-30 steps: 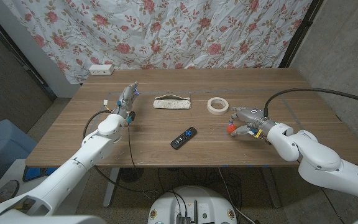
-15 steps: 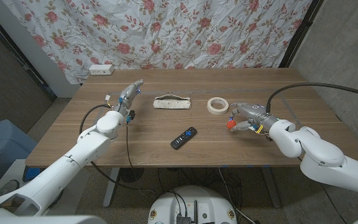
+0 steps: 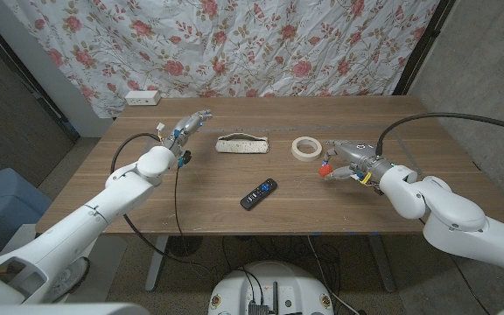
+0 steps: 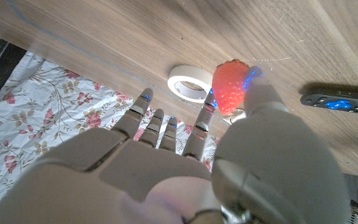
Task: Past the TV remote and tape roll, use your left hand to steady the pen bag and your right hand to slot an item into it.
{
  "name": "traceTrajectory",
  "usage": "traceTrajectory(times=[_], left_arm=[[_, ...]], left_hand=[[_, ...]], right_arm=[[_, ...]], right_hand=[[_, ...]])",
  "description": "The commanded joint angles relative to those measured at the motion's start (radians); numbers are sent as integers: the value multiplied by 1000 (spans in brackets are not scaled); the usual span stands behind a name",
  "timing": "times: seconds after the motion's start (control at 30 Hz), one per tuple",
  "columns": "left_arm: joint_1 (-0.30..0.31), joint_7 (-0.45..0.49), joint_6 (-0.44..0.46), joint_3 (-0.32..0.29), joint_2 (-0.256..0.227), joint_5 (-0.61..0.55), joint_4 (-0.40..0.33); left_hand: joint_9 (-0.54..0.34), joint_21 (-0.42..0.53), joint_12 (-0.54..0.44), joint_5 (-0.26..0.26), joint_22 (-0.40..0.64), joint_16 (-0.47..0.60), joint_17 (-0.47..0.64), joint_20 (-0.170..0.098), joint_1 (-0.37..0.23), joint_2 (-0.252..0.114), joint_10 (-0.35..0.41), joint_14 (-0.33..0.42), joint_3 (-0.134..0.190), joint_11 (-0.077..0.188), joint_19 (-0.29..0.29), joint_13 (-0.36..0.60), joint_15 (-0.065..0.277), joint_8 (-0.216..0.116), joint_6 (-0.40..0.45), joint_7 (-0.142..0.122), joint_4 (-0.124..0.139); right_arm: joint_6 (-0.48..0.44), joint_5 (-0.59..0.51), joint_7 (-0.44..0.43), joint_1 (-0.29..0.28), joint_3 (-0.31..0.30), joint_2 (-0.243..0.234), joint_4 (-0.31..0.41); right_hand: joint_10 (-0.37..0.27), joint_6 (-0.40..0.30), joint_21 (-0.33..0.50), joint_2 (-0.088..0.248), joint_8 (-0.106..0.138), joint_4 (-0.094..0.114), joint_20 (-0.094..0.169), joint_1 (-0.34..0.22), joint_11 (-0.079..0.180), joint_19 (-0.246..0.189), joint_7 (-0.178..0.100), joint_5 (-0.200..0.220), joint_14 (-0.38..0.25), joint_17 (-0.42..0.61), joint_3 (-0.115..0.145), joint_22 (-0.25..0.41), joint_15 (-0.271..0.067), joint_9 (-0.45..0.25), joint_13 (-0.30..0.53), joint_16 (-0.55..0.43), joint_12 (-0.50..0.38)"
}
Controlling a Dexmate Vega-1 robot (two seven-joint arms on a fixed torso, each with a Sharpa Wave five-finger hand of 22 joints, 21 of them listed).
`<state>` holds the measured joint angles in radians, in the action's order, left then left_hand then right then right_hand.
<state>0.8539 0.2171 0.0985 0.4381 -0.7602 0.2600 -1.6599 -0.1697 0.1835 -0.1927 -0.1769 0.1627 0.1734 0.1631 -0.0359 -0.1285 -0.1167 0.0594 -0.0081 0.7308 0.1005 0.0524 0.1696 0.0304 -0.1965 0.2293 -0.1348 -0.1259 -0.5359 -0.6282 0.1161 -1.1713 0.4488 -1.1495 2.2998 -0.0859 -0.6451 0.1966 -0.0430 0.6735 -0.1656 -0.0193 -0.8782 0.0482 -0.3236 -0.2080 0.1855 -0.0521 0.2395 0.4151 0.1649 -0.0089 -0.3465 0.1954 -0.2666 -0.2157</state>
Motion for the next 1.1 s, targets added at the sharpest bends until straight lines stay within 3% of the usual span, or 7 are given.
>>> traceTrajectory(times=[0.03,0.33,0.63,0.87,1.1], left_arm=[[-121,-91,79,102,-50,-156,8],[-162,-113,116,137,-54,-238,8],[-203,-128,170,178,-56,-342,-10],[-225,-120,258,218,-47,-446,-42],[-244,-135,349,255,-39,-538,-81]], left_hand=[[-3,3,-7,3,3,6,2,-11,-18,0,20,18,1,10,10,3,60,-6,24,-5,-19],[-3,5,-12,0,3,8,2,-12,-62,4,59,44,6,14,31,3,67,-13,78,-27,-57],[-3,9,-15,-3,2,9,1,-11,-138,19,106,81,15,31,69,3,72,-20,138,-38,-70],[-4,11,-18,-6,1,12,1,-36,-238,49,175,147,16,30,132,3,65,-29,223,-25,-71],[-4,8,-17,-8,0,11,1,-36,-311,76,217,191,14,38,164,3,60,-31,278,-6,-73]], right_arm=[[23,56,-31,28,-6,24,-21],[52,45,-40,62,13,28,-42],[93,40,-52,90,30,45,-74],[107,30,-62,102,37,60,-89],[134,19,-70,120,48,75,-109]], right_hand=[[-12,-5,1,5,7,3,5,-7,-2,-18,5,7,-8,3,4,3,2,-9,-1,-5,3],[-23,-7,5,7,13,3,12,-9,2,-35,6,8,-15,4,2,4,-2,-10,-1,-7,2],[-33,-15,4,8,19,4,13,-9,3,-38,5,9,-20,4,0,4,-5,-12,-1,-9,1],[-37,-20,3,9,23,5,13,-8,3,-39,4,10,-22,5,-2,4,-6,-13,-1,-9,2],[-39,-22,2,9,26,5,14,-8,3,-40,5,10,-23,5,-3,4,-5,-13,-1,-9,3]])
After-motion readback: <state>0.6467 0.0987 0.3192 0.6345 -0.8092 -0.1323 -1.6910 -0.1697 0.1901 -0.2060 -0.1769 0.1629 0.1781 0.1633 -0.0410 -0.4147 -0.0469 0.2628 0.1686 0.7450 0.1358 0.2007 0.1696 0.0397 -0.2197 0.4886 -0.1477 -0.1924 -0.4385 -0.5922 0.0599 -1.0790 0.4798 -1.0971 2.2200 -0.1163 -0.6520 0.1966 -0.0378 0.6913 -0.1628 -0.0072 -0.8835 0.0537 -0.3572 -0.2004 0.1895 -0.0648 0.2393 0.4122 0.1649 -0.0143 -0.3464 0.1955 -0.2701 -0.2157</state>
